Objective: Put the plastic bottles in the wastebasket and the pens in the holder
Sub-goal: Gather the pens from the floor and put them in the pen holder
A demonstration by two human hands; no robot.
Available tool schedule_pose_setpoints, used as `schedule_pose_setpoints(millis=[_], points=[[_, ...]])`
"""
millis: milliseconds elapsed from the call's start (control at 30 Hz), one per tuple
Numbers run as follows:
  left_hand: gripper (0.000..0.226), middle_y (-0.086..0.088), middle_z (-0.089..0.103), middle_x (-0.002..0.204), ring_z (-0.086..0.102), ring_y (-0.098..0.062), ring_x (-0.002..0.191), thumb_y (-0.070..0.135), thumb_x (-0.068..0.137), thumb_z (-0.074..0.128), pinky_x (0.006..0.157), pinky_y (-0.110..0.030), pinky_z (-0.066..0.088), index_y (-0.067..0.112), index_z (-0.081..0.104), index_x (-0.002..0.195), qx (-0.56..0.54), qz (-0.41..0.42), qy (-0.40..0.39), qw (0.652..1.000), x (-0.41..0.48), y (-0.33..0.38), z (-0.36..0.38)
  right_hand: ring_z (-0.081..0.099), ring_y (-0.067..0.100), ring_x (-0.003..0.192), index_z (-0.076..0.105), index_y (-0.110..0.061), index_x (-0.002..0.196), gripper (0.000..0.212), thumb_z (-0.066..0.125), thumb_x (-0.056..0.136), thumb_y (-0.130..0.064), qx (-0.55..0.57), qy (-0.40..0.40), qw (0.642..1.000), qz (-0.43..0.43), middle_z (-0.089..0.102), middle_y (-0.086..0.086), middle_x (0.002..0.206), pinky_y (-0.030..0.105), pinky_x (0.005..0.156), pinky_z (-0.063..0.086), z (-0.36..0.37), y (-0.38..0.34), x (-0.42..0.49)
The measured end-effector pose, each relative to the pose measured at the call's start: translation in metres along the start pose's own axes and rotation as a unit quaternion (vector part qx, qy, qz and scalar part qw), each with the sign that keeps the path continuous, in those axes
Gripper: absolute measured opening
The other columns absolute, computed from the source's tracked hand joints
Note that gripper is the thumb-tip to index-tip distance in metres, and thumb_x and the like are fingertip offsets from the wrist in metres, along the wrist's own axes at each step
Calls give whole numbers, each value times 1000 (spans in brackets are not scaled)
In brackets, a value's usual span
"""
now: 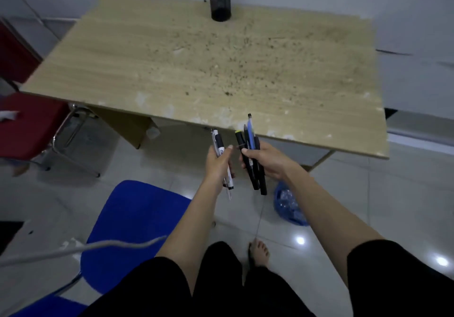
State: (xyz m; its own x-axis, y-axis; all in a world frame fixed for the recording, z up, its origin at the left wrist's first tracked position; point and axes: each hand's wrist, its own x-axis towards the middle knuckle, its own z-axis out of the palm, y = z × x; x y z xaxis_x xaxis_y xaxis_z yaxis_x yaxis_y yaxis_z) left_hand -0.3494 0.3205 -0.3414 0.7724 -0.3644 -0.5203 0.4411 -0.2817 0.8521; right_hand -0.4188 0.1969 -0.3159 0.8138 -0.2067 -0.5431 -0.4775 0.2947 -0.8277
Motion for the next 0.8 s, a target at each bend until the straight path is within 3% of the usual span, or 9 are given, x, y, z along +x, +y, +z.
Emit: schedule_pose_setpoints(millis=[167,267,367,600,800], points=[[25,-10,55,66,50,-20,46,26,93,57,42,-24,43,5,55,107,-10,17,-8,1000,57,59,-3,58,22,68,56,-9,96,12,45,98,-5,-4,-21,1000,-15,59,9,76,27,65,51,-3,-59,64],[26,-4,47,52,45,-14,33,28,95,54,38,-21,39,5,55,105,-3,19,-9,1000,98,94,-9,59,22,69,54,-3,113,17,45,98,-6,22,-15,1000,-10,58,10,78,30,70,50,-3,-94,105],[24,-5,44,59,45,-18,39,35,94,54,45,-26,40,12,49,87,-7,21,-1,1000,143,132,-15,60,22,69,53,-2,116,20,46,98,-7,34,-4,999,-13,59,10,78,31,71,51,-5,-130,145],[26,-4,48,66,46,-21,48,39,93,53,50,-28,43,16,50,82,-5,4,-4,1000,220,190,-12,60,22,70,51,1,122,25,45,99,-8,51,27,998,-20,60,10,80,28,65,51,-23,-190,211],[28,-4,47,64,44,-18,46,41,95,49,48,-26,40,13,49,90,2,-3,-9,1000,278,225,4,61,22,71,50,0,123,26,46,99,-8,54,23,998,-30,60,11,81,30,73,53,-44,-232,260]])
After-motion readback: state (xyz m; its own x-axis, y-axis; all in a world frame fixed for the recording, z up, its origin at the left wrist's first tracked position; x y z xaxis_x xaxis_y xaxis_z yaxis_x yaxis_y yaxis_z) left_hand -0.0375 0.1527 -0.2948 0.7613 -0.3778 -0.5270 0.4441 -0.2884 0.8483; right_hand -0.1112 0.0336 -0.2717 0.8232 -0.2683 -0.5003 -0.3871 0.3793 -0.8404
